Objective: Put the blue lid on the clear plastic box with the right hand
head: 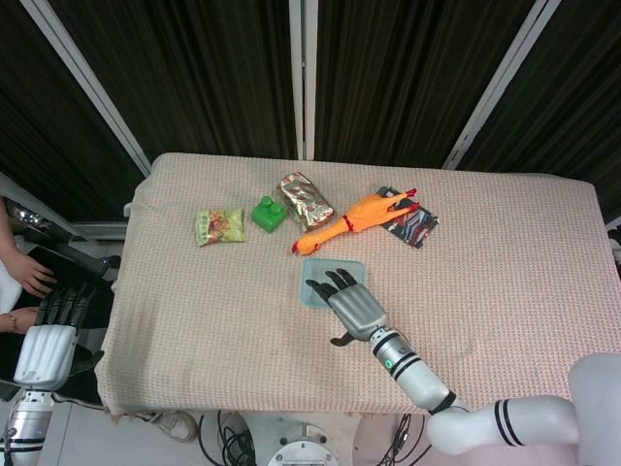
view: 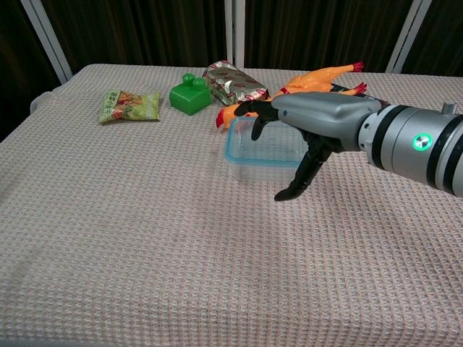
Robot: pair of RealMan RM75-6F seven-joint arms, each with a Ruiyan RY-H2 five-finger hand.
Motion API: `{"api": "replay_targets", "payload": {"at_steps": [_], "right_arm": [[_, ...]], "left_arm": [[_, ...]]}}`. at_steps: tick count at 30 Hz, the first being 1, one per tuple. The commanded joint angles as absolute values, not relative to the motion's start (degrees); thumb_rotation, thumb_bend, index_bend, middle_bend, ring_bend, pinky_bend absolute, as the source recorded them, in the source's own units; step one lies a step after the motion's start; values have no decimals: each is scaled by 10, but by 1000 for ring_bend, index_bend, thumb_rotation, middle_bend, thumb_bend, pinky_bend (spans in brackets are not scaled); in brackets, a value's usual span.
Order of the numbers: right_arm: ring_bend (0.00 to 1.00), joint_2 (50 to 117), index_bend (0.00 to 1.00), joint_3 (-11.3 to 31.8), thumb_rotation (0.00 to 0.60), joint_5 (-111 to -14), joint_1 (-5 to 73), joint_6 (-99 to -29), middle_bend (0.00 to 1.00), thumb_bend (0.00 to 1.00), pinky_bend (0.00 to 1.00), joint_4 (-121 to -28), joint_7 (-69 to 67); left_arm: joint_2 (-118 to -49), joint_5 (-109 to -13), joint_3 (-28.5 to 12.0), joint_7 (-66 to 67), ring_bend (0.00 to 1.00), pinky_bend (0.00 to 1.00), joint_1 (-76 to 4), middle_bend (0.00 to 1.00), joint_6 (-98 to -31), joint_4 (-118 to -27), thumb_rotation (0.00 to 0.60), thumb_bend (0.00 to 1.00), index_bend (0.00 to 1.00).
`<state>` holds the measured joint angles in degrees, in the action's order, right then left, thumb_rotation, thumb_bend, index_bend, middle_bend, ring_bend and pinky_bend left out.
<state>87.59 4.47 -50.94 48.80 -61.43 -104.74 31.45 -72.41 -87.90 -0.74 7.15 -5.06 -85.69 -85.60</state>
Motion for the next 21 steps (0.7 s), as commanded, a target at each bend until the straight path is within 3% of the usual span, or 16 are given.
{"api": "replay_targets", "payload": {"at_steps": [1, 21], "right_arm": [[0, 857, 0, 53, 600, -504, 473, -625, 210, 0, 0, -1047, 299], [0, 871, 0, 75, 600, -444, 475, -570, 216, 0, 0, -964, 275]], "left_arm": [[-725, -880, -7, 71, 0, 3, -51, 10, -856, -855, 600, 30, 54], [-726, -873, -7, 74, 0, 4, -53, 10, -847, -857, 600, 30, 48]]}}
